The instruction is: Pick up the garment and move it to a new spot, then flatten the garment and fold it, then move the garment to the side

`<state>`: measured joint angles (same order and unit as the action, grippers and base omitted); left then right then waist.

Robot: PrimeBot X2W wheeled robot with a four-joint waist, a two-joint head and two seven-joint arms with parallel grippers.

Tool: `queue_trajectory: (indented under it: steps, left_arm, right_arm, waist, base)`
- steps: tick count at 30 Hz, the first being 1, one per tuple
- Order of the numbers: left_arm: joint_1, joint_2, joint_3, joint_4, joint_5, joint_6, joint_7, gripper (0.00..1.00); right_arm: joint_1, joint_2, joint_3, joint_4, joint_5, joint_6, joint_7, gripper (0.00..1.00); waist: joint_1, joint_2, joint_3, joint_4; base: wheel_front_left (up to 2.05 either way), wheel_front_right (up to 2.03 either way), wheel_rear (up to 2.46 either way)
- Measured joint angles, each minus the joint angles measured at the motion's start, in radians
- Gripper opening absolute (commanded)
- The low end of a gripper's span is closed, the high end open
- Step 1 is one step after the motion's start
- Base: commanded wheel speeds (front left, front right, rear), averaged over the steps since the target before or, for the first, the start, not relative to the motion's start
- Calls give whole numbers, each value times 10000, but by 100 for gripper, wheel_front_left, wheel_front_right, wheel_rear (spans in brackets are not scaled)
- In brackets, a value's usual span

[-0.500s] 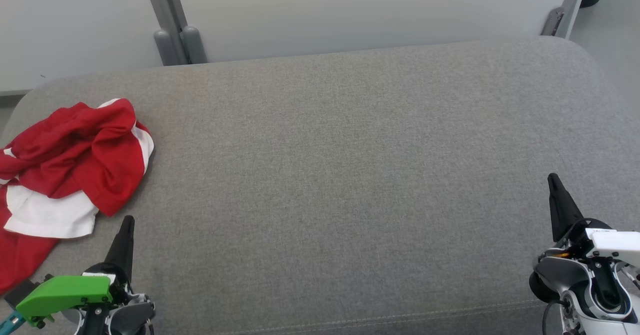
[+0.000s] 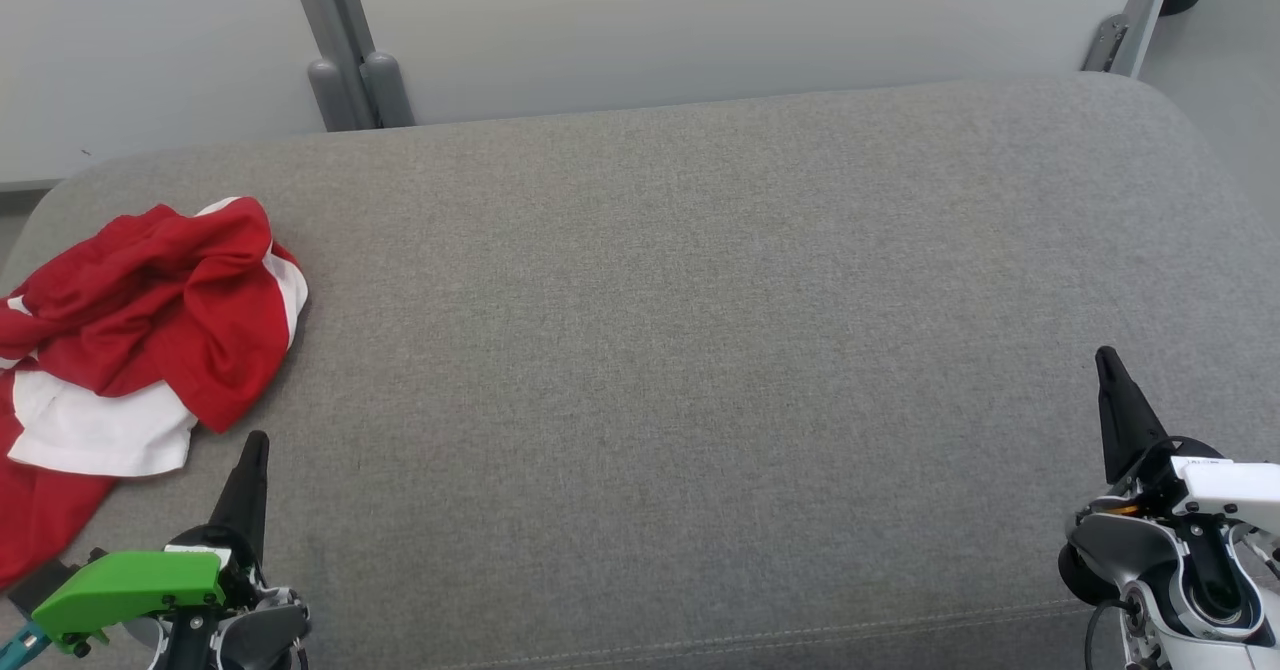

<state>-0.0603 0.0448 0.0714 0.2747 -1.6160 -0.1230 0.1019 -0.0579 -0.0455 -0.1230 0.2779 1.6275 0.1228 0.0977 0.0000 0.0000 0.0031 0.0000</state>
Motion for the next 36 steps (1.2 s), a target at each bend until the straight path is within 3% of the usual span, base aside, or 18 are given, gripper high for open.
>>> queue_trajectory:
  steps: [19,20,30,36]
  left_arm:
    - [0,-2,4,-2,0,0,0,0]
    - [12,-4,-4,36,0,2,0,100]
    - [430,-184,-174,389,58,13,-59,100]
    - [430,-182,-407,303,314,13,-176,100]
  right_arm:
    - [0,0,-2,0,-2,0,0,0]
    - [14,10,0,35,2,-2,0,100]
    - [480,215,31,349,-23,-12,-115,100]
    - [482,88,176,182,-650,-12,-368,100]
  waist:
    - [0,0,0,0]
    - [0,0,0,0]
    - [0,0,3,-2]
    - [0,0,10,2]
  base:
    - [0,0,0]
    - [0,0,0]
    - [0,0,0]
    - [0,0,0]
